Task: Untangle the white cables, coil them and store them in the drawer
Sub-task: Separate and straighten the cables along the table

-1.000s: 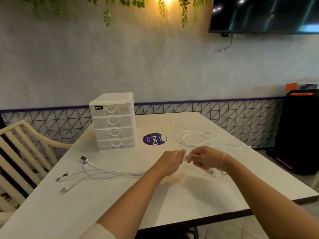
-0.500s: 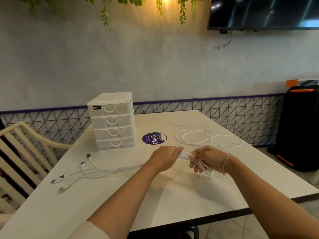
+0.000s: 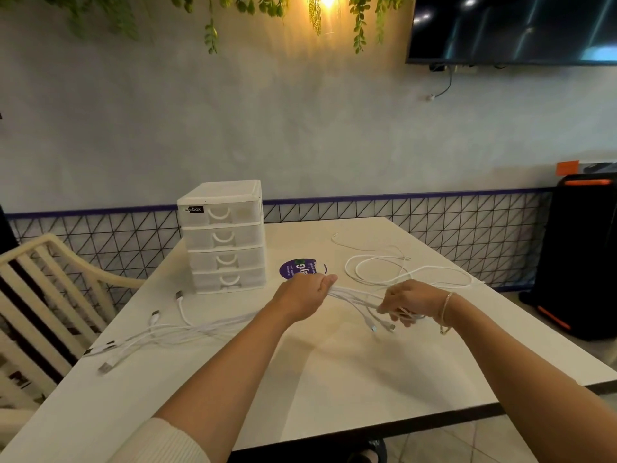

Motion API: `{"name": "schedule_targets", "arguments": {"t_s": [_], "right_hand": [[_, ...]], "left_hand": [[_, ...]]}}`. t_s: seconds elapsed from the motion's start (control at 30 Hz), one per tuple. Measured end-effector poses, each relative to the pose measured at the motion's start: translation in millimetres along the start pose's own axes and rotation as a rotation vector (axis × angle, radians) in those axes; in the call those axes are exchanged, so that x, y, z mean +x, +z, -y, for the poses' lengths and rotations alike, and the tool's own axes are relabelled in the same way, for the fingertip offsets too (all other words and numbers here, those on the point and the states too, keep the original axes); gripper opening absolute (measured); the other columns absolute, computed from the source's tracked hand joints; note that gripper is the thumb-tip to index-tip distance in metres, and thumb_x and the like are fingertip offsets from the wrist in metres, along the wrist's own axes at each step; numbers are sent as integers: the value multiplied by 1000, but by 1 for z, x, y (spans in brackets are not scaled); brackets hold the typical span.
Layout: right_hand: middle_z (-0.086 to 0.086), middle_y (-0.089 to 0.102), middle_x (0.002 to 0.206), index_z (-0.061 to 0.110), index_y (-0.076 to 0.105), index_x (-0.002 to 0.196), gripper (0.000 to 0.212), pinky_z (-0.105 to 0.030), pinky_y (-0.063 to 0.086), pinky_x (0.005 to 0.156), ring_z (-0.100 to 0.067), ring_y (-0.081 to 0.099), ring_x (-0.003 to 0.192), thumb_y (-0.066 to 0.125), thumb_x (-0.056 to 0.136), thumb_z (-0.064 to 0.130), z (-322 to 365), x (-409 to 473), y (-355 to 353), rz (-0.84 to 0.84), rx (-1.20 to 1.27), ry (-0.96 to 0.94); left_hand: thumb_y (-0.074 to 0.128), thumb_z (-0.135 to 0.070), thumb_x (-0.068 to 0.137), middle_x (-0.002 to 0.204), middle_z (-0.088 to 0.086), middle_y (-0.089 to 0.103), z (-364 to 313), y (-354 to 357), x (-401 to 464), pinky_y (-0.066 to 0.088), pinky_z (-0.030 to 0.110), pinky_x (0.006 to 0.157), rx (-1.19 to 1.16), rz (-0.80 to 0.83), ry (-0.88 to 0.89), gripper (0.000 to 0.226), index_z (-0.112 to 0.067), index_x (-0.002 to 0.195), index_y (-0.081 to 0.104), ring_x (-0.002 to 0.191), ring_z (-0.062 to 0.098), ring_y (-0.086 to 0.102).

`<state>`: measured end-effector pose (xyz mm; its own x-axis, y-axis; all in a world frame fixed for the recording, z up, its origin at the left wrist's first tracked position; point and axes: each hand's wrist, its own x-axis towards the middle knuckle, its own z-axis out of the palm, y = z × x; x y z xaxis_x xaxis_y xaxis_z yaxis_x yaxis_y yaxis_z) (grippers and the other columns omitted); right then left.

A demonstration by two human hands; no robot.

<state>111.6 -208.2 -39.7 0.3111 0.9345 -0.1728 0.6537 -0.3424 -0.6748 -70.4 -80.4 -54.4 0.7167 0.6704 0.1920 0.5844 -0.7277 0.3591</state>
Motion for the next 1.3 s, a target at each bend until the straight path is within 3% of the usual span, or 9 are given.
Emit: {"name": "schedule_targets", "arguments": {"t_s": [0.1, 0.2, 0.33, 0.5, 0.63, 0.73, 0.8, 1.17, 1.3], "right_hand": [[2, 61, 58, 16, 55, 75, 19, -23, 33, 50, -10, 46, 46, 67, 84, 27, 5, -4, -2, 38, 37, -30], [5, 67, 72, 15, 65, 84, 4, -21, 41, 61, -10, 58, 66, 63, 85, 19, 10, -4, 3, 28, -92, -42], [-3, 72, 84, 14, 68, 83, 13, -27, 48, 80, -12, 61, 73, 58, 84, 6, 13, -3, 9, 18, -144, -97], [-7, 71, 83, 15, 62, 80, 33, -36, 55, 81, -24, 68, 80, 42, 81, -11, 14, -4, 16, 158, -54, -109], [-5, 70, 86, 16, 67, 83, 31, -25, 50, 69, -10, 61, 71, 43, 78, -3, 24, -5, 21, 119, -22, -148], [-6, 70, 86, 11, 66, 87, 20, -27, 48, 70, -17, 65, 76, 51, 75, 8, 27, -4, 27, 103, 253, -178], [-6, 69, 83, 11, 65, 87, 10, -29, 50, 71, -21, 65, 76, 56, 85, 8, 28, -2, 31, 54, 299, -189], [-4, 68, 75, 10, 61, 85, 16, -27, 55, 63, -19, 66, 66, 47, 91, 5, 33, -3, 33, -26, 61, -182], [-17, 67, 75, 7, 63, 90, 21, -22, 42, 48, -19, 51, 52, 42, 90, 9, 31, -3, 32, -11, -39, -141]], "left_hand": [[19, -46, 101, 106, 15, 62, 1, -3, 0, 44, 37, 81, -2, -9, -3, 54, -9, 108, 59, 98, 31, 56], [19, -45, 101, 110, 16, 62, -3, -3, -2, 44, 38, 84, 14, 0, 6, 54, -9, 111, 58, 102, 31, 55], [20, -43, 101, 110, 15, 62, -2, -5, -5, 43, 36, 82, -1, 11, 16, 53, -9, 112, 59, 100, 29, 55], [20, -42, 102, 112, 14, 62, 0, -6, -6, 44, 37, 84, -2, 20, 22, 52, -11, 118, 58, 102, 29, 55], [20, -42, 102, 110, 13, 63, -1, -3, -4, 45, 34, 82, -12, 8, -4, 52, -12, 119, 58, 98, 26, 56], [18, -43, 101, 105, 14, 64, -7, -2, -4, 48, 37, 84, 15, -22, -3, 54, -9, 110, 59, 96, 27, 58], [17, -42, 102, 107, 14, 64, -10, -2, -3, 48, 37, 83, 62, -15, 8, 54, -10, 117, 58, 98, 27, 58], [15, -37, 102, 119, 9, 61, -17, 4, -2, 49, 34, 84, 184, 33, 53, 50, -16, 132, 50, 105, 25, 58], [15, -36, 103, 116, 10, 62, -15, 5, -1, 49, 34, 82, 135, 29, 44, 49, -16, 130, 51, 101, 24, 58]]}}
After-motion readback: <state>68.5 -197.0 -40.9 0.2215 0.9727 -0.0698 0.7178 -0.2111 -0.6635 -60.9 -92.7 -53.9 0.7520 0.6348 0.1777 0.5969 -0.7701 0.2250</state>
